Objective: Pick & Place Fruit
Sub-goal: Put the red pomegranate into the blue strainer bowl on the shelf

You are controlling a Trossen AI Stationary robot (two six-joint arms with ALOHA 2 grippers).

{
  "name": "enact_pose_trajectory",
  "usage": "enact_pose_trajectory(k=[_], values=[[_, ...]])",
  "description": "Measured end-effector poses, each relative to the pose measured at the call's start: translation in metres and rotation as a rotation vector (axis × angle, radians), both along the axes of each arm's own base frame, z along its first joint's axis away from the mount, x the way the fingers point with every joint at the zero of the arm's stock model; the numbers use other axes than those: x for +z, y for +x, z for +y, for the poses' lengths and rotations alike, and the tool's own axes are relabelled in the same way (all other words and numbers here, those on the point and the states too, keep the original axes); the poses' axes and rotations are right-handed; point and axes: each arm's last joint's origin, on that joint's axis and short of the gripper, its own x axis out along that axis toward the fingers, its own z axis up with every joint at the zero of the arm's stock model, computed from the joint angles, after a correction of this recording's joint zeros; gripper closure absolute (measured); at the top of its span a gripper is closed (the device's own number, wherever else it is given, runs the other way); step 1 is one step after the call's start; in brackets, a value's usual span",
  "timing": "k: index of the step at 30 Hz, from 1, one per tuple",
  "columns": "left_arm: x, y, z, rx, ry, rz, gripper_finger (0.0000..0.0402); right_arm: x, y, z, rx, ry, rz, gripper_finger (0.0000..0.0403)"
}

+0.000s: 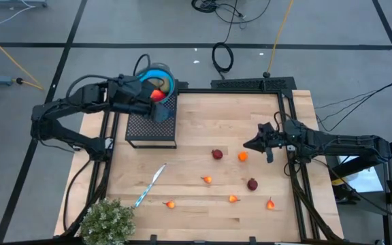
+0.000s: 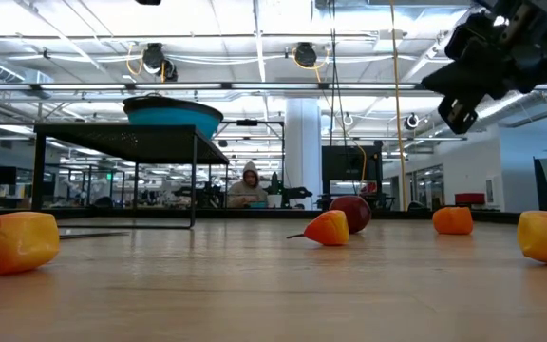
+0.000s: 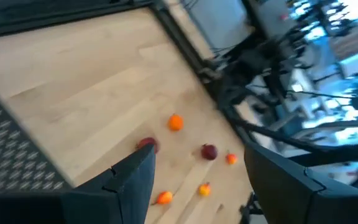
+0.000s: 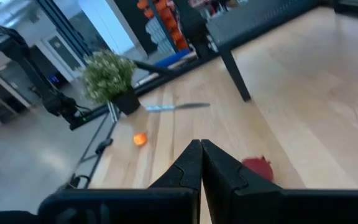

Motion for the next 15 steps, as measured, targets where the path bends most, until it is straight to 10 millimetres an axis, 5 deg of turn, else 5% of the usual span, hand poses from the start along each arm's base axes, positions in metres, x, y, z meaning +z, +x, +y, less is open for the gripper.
enact_pose_trajectory(k=[15], values=[[-0.0058, -0.0026, -0.0098, 0.038, 0.001, 0.071, 0.0158, -0.0017, 0.0032, -0.0006, 0.001, 0.0, 0.011, 0.0403]])
